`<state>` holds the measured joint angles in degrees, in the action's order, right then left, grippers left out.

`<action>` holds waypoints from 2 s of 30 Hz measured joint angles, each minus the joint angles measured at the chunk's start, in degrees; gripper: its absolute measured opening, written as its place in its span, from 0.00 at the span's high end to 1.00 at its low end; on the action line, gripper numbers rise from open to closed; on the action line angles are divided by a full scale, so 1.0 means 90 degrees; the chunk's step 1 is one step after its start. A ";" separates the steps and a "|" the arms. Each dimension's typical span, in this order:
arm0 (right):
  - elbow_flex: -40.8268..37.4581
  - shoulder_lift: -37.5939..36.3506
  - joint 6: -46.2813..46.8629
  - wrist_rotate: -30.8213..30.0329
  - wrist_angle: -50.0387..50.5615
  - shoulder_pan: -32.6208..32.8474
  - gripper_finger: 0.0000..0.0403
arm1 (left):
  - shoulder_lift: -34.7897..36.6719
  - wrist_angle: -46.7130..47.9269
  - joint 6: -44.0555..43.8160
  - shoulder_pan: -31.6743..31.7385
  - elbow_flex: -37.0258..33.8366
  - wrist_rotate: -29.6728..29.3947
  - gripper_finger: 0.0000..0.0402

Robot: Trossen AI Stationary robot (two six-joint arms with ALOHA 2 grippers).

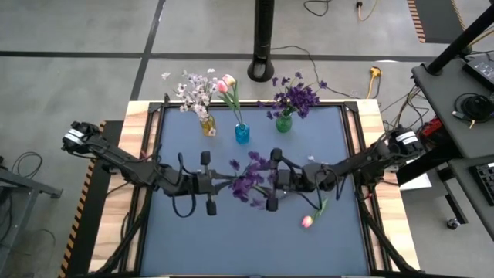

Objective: Sort flowers into vase by color
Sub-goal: Put the purple flower into the green vase

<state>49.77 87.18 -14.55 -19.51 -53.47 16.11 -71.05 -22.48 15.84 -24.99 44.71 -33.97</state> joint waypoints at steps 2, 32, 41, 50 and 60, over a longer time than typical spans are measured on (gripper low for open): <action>0.0095 0.0000 -0.0010 0.0074 0.0006 -0.0036 0.47 | -0.0008 0.0005 0.0000 0.0010 -0.0008 0.0002 0.99; 0.0695 0.0418 -0.0135 0.0522 0.0240 -0.0191 0.96 | -0.0452 -0.0500 -0.0255 0.0299 -0.0019 0.0028 0.99; 0.0691 0.0400 -0.0051 0.0515 0.0282 -0.0183 0.95 | -0.0277 -0.0067 -0.0499 0.0256 -0.0019 -0.0253 0.72; 0.0688 -0.0650 0.0080 -0.1086 0.2628 -0.0218 0.95 | 0.0496 0.2822 -0.1746 0.0074 0.0144 -0.1009 0.49; 0.0686 -0.2391 0.1695 -0.1848 0.6307 -0.1218 0.94 | 0.1213 0.6174 -0.3977 0.0073 0.0596 -0.1007 0.48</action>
<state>55.94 65.66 0.70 -36.14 3.30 5.15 -60.13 33.08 -19.96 -24.34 50.07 -43.03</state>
